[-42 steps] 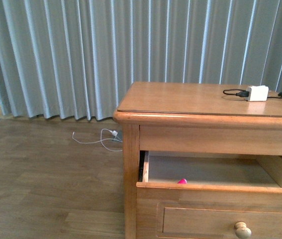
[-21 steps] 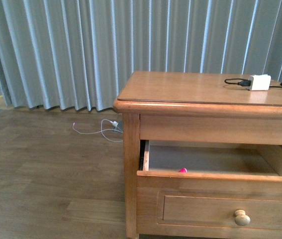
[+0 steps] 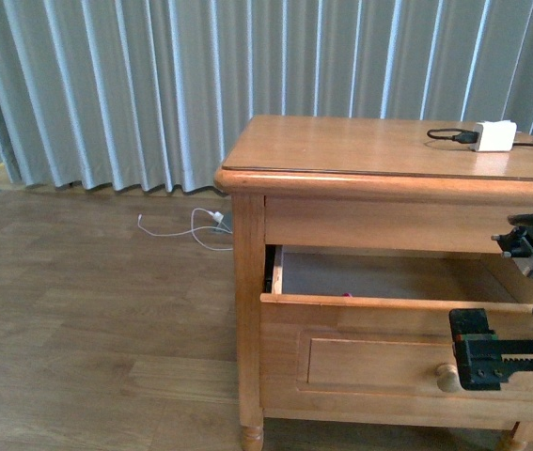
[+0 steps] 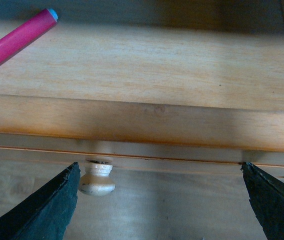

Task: Place pink marker in drawer with both arms

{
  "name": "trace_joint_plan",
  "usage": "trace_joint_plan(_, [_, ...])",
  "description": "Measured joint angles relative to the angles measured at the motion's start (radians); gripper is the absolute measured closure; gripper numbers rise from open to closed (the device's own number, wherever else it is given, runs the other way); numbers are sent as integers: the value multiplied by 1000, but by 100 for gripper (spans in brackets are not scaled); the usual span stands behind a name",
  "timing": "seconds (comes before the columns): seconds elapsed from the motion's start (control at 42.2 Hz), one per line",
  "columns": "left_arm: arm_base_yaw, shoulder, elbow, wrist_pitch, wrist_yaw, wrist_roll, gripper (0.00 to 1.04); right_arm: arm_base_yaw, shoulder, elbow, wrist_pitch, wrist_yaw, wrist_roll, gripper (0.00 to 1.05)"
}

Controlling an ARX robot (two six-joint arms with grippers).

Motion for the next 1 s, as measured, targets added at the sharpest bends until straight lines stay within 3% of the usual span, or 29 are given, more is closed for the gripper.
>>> trace_joint_plan(0.521, [0,0,0,0,0,0,6,27,243,191,317,85,-14,9])
trace_joint_plan(0.995, [0,0,0,0,0,0,6,36,341,265,369,120,-20,9])
